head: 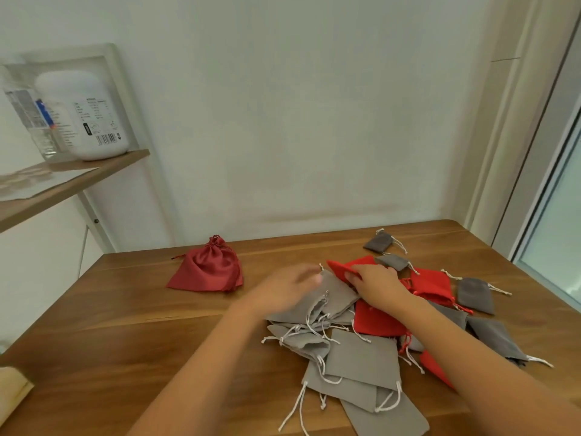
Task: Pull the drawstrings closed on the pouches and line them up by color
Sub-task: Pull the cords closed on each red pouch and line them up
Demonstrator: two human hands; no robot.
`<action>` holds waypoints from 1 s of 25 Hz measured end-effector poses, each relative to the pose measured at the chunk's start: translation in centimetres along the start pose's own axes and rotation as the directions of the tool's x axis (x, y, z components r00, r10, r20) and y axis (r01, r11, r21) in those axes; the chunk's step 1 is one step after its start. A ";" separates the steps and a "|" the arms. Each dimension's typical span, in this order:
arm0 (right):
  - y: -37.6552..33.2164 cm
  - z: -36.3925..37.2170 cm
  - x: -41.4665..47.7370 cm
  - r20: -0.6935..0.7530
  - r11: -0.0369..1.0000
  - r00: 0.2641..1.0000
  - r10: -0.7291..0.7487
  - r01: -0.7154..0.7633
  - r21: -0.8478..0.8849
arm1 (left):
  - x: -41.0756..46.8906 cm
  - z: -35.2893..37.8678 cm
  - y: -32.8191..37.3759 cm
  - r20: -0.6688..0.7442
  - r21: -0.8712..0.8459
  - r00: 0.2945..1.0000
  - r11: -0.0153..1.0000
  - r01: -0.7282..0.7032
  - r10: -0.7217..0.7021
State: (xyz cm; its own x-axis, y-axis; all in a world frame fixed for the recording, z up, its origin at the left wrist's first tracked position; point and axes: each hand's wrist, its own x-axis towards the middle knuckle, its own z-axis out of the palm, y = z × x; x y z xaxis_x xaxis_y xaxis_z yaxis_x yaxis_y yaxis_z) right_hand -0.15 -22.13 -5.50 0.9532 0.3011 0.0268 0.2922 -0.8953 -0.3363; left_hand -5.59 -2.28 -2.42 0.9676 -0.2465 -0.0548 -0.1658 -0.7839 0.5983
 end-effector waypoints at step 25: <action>-4.6 1.1 0.2 -0.443 0.496 0.890 -0.104 0.433 0.753 | 2.0 1.7 -2.6 -0.302 -0.907 0.915 0.375 -0.190 -0.266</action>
State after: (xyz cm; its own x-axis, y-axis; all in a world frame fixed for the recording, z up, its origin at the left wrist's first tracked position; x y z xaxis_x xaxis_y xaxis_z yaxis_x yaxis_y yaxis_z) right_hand -1.35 -17.62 -5.00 0.8525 0.2159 0.4761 0.4993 -0.0666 -0.8638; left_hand -3.58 -1.68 -5.40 0.9874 0.1550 0.0317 -0.0732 0.2703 0.9600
